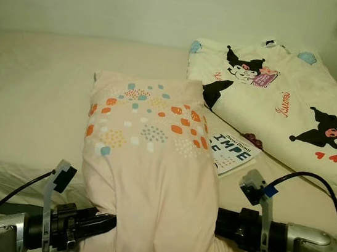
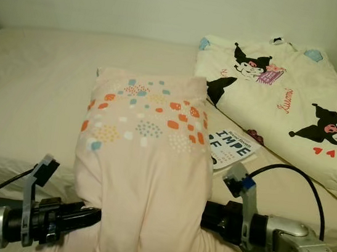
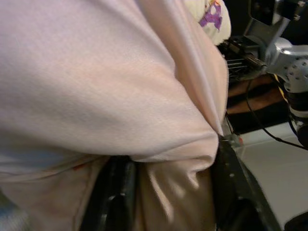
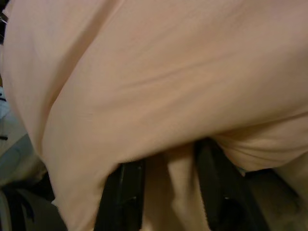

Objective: Clean up the room

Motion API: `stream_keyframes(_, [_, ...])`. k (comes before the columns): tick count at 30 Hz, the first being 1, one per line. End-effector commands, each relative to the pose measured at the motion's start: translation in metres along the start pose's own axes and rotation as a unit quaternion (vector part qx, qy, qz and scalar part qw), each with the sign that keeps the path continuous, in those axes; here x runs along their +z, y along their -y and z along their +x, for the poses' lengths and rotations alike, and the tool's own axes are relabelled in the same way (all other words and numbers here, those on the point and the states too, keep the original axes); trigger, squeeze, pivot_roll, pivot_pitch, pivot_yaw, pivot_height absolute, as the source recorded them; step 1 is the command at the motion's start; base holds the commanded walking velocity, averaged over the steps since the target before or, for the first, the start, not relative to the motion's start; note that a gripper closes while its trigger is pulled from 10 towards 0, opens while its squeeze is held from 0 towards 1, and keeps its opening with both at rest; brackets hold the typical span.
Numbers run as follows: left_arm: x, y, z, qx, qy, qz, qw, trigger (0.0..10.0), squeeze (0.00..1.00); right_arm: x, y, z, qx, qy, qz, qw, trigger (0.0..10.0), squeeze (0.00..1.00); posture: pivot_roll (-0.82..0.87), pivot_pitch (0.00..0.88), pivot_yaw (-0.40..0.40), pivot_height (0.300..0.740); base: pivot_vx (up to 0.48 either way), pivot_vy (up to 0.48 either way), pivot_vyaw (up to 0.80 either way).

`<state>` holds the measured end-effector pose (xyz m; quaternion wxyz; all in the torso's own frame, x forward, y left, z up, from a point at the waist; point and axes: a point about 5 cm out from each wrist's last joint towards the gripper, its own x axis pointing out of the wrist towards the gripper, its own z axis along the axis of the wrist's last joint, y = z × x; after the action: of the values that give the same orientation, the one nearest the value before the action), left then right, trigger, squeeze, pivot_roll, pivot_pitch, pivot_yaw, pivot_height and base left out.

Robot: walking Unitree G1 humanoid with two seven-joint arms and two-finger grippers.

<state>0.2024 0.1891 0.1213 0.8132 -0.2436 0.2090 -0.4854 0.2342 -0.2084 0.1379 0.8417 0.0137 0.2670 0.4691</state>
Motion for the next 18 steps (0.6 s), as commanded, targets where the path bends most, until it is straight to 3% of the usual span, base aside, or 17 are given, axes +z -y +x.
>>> stream_keyframes(1, [-0.003,0.002,-0.004,-0.009,-0.016,-0.005,1.000,10.0,1.00,-0.005,-0.001,-0.002,0.010,-0.009,0.006,1.000,10.0,1.00,-0.13,0.169,0.050,0.551,0.000,0.000,0.00])
stream_keyframes(4, [-0.009,0.003,-0.003,-0.007,-0.031,-0.005,0.999,10.0,1.00,-0.010,-0.002,-0.002,0.004,-0.025,-0.001,1.000,10.0,1.00,-0.13,0.167,0.053,0.551,0.000,0.000,0.00])
stream_keyframes(5, [-0.011,0.003,-0.003,-0.001,-0.034,-0.003,0.999,10.0,0.92,-0.013,0.000,-0.002,-0.006,-0.039,-0.009,0.999,10.0,0.40,-0.13,0.167,0.053,0.551,0.000,0.000,0.00])
stream_keyframes(6, [-0.010,0.000,-0.004,0.012,-0.035,0.008,0.999,10.0,0.00,-0.015,0.003,-0.005,-0.019,-0.053,-0.015,0.998,10.0,0.00,-0.13,0.164,0.054,0.551,0.000,0.000,0.00])
stream_keyframes(15, [0.013,-0.021,-0.016,0.098,0.020,0.061,0.993,10.0,0.00,-0.012,0.023,-0.036,-0.081,-0.069,-0.024,0.994,10.0,0.00,-0.13,0.160,0.054,0.551,0.000,0.000,0.00])
stream_keyframes(17, [0.035,-0.042,-0.026,0.178,0.089,0.083,0.977,10.0,0.00,0.002,0.048,-0.053,-0.181,-0.031,-0.037,0.982,10.0,0.00,-0.13,0.160,0.054,0.551,0.000,0.000,0.00])
stream_keyframes(18, [0.035,-0.042,-0.026,0.178,0.089,0.083,0.977,10.0,0.00,0.002,0.048,-0.053,-0.181,-0.031,-0.037,0.982,10.0,0.00,-0.13,0.160,0.054,0.551,0.000,0.000,0.00])
